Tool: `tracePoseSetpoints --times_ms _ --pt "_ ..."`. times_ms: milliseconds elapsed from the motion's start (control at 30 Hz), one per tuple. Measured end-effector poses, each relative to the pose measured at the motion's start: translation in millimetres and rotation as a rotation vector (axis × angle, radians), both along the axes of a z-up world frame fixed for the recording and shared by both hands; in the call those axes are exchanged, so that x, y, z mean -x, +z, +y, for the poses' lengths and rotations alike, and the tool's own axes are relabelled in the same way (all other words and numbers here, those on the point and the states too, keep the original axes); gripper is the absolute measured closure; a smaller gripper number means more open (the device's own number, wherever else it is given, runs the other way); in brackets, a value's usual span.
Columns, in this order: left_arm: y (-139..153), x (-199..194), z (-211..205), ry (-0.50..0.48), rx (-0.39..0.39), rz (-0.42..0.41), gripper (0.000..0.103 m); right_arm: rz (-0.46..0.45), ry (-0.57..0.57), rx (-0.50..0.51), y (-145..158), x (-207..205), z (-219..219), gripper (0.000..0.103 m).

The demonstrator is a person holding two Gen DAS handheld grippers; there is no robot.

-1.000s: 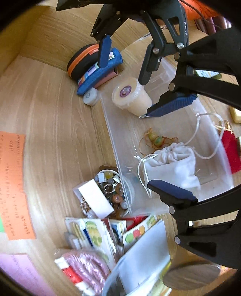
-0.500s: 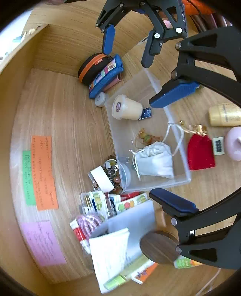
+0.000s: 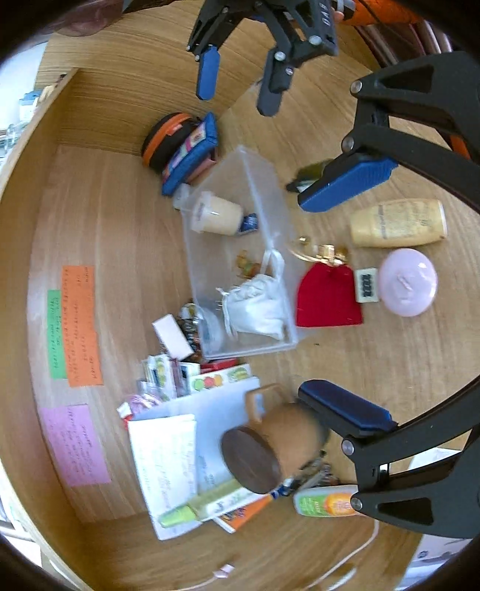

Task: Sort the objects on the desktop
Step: 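Grasp the pink round container with the left gripper while the right gripper grasps the green pump bottle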

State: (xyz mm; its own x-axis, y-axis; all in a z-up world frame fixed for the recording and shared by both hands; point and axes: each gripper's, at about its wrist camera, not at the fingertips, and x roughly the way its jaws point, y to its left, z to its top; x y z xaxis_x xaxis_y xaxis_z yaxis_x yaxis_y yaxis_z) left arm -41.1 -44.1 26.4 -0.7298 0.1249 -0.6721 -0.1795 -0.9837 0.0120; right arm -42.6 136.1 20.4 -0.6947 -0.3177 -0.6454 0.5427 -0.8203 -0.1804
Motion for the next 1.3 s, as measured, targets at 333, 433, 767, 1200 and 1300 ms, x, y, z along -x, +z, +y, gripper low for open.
tracePoseSetpoints --times_ms 333,433,767,1200,1300 --pt "-49 -19 -13 0.017 -0.009 -0.096 0.01 -0.068 -0.012 -0.011 -35 -5 3 0.023" --pt "-66 -24 -15 0.006 -0.001 -0.13 0.01 -0.1 -0.021 -0.005 -47 -1 2 0.023" --pt "-108 -24 -21 -0.025 -0.029 -0.231 0.01 -0.274 -0.09 0.038 -103 37 -8 0.023" --pt "-116 -5 -12 -0.002 -0.037 -0.209 0.017 -0.356 -0.162 0.084 -128 57 11 0.034" --pt "-115 -6 -9 0.006 -0.01 -0.189 0.03 -0.349 -0.158 0.072 -130 55 12 0.052"
